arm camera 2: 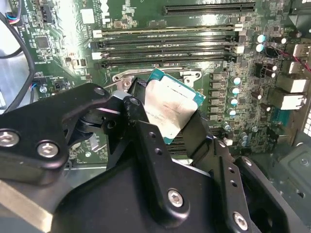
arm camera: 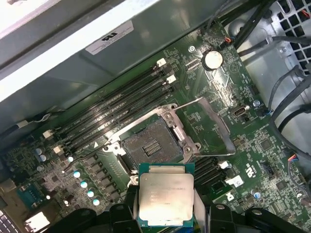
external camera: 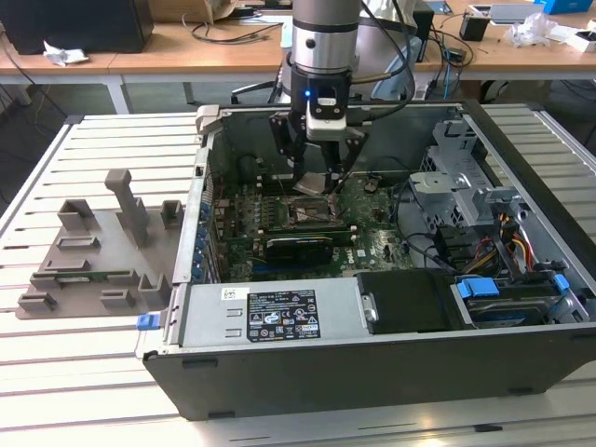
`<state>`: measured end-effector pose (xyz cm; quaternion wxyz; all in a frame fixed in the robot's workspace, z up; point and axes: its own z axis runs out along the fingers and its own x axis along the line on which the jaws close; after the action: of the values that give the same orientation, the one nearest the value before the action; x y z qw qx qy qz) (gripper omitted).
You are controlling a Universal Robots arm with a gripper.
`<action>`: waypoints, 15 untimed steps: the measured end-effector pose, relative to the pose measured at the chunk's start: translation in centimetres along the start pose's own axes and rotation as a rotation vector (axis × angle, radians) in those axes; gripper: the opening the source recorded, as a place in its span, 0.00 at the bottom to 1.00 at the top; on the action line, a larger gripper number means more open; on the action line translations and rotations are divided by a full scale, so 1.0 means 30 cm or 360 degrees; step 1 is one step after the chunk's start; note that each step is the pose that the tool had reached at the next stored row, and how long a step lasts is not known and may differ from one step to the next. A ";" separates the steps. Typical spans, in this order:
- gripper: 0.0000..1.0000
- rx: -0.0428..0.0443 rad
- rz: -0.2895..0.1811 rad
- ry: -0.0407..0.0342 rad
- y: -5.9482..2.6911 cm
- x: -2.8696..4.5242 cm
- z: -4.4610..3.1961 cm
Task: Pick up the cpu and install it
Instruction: 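Place the cpu into insertion slot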
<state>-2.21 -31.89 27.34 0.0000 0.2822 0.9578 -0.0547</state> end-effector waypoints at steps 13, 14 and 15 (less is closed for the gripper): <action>0.54 0.0015 0.0300 0.0028 0.000 0.000 0.003; 0.54 0.0016 0.0308 0.0029 0.000 0.000 0.003; 0.54 0.0016 0.0318 0.0030 0.000 0.000 0.003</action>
<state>-2.21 -31.89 27.26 -0.0049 0.3768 0.9246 -0.0565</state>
